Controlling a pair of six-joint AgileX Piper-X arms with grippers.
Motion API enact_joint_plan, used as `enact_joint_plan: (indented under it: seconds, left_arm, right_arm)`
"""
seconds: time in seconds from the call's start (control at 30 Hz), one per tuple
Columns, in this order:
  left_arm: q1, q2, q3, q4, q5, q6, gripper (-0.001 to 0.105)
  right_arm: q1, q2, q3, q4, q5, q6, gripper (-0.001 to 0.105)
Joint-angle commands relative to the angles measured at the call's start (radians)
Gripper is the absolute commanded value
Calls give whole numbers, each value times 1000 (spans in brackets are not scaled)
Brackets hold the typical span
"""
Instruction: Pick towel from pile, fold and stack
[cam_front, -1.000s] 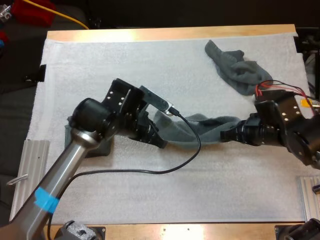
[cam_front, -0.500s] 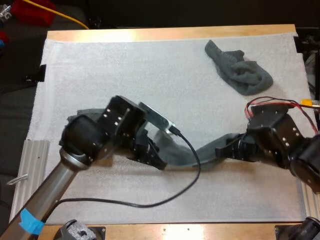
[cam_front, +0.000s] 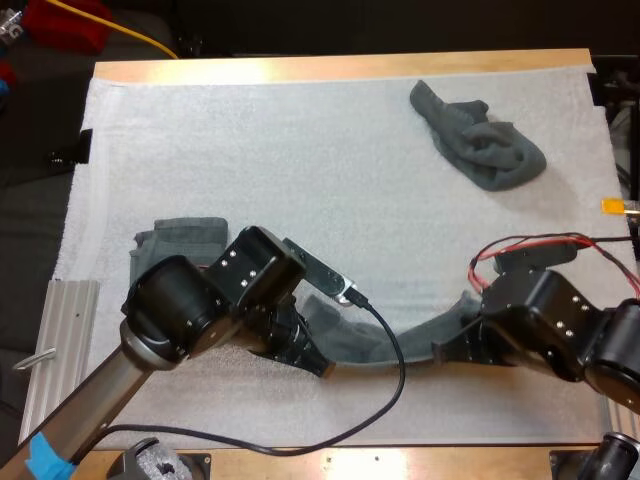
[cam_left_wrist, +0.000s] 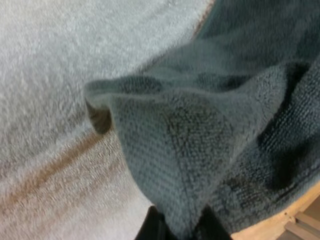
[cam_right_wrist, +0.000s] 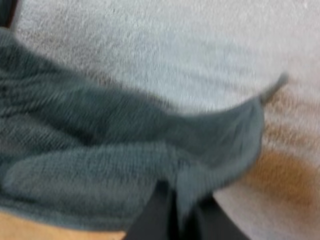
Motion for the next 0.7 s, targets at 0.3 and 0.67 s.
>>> enact_joint_plan:
  seconds: [0.3,0.67]
  left_arm:
    - [-113,-19,-4,40,-17,-130,0]
    - [-139,-19,26,40,-91,-170,0]
  right_arm:
    - [176,-9,-10,127,80,205,1]
    - [232,8,-2,158,215,311,1]
